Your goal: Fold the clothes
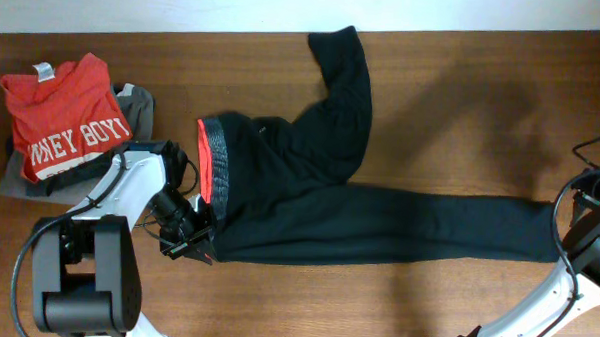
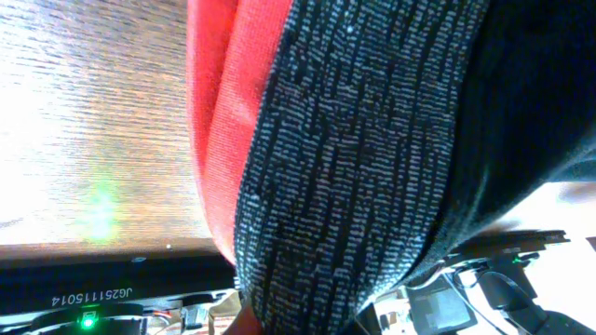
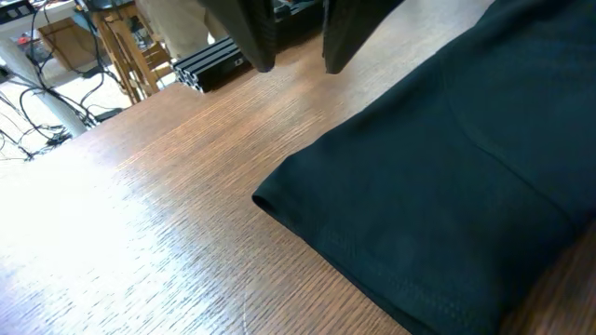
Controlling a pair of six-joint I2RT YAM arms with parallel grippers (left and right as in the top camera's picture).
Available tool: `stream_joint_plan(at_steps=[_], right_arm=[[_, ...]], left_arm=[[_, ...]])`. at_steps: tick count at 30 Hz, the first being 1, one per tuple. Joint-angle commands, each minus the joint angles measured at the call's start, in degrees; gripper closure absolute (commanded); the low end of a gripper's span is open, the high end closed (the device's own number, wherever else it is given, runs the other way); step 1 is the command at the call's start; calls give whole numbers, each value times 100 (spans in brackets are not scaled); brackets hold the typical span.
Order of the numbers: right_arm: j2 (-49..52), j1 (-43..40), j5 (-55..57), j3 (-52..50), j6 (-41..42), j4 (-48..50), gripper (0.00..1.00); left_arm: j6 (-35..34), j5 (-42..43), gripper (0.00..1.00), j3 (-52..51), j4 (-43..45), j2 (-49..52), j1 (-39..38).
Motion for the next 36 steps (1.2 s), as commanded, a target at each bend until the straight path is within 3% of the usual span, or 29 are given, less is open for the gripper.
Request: stream_joint_plan(at_steps=[1,3,5,6,14,18,25,27,29,31,36], right_arm=[[-109,-48,46,-33,28,-11,76],[-109,-48,-15,-33,28,24,76],[-109,-46,-149,-33,24,66,76],[-109,-46,-212,-33,24,105,76],[-109,-42,-367,-33,-2,380,76],[-109,48,-809,-31,-433,660,76],[-109,791,-2225,79,-1510,1298,71],[-109,1123,-2726,151,-1749,1545,66],[-109,1611,-3263,190,-1845,2059,42],[-107,1982,-3475,188,-1845,2549,28],[-81,2990,-3495,186,-1840,3781,18]], left_arm=[[-33,-85,93,39,-31,46,37],[-33,-92,82,39,-22,44,37],[-35,-146,46,39,-20,46,37],[-37,-192,36,39,-24,46,37],[-151,-282,36,63,-28,44,37],[-149,-426,36,455,107,15,35],[-142,-424,41,1327,1552,-63,35],[-142,-426,44,1318,2186,-52,35],[-142,-428,49,1303,2850,48,24],[-142,-433,49,1303,3136,155,13],[-149,-442,50,1303,3425,555,-22]])
